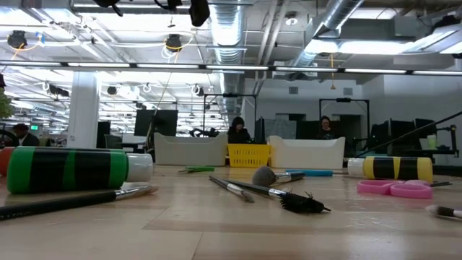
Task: Pick & Place Paint Supplies
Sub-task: Put the purple paint bottle into the yellow bin
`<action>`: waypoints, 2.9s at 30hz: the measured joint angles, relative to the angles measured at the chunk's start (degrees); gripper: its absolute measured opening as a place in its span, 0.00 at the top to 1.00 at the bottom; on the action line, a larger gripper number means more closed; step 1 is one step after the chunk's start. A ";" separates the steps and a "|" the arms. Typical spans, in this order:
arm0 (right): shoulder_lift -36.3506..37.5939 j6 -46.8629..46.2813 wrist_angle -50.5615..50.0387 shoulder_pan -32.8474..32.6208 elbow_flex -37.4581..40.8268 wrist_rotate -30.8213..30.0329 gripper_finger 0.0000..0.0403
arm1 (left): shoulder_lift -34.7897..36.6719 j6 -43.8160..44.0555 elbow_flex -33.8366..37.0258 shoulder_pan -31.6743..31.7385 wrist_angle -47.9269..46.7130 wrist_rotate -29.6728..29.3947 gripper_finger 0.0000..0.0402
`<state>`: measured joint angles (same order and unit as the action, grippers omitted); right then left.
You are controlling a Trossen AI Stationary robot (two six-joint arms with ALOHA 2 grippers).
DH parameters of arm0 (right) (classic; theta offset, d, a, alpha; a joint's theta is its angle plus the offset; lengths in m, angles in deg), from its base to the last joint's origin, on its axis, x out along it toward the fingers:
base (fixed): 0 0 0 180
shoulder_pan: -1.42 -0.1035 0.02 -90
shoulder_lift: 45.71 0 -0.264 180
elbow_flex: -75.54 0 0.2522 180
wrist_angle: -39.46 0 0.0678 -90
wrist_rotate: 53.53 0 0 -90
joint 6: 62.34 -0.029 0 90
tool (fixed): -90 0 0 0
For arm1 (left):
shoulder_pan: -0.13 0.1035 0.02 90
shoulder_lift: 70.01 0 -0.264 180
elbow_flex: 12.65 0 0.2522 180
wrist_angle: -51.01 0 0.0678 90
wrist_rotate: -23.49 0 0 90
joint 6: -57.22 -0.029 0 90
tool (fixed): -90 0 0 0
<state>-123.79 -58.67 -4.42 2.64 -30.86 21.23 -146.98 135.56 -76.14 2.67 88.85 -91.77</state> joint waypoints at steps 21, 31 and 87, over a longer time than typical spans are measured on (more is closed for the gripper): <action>-2.19 2.96 3.40 0.82 0.02 0.14 0.46 | -0.02 -0.38 0.00 0.00 1.32 -0.02 0.70; -2.16 2.94 2.60 0.82 0.02 0.15 0.70 | -0.02 -0.49 0.00 0.00 1.10 -0.02 0.70; -6.46 0.77 33.74 5.86 0.02 8.31 0.34 | 0.00 -3.05 -1.07 -2.36 20.38 -9.44 0.70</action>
<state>-130.25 -57.90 29.32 8.50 -30.84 29.54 -146.98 132.51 -77.21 0.31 109.23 -101.21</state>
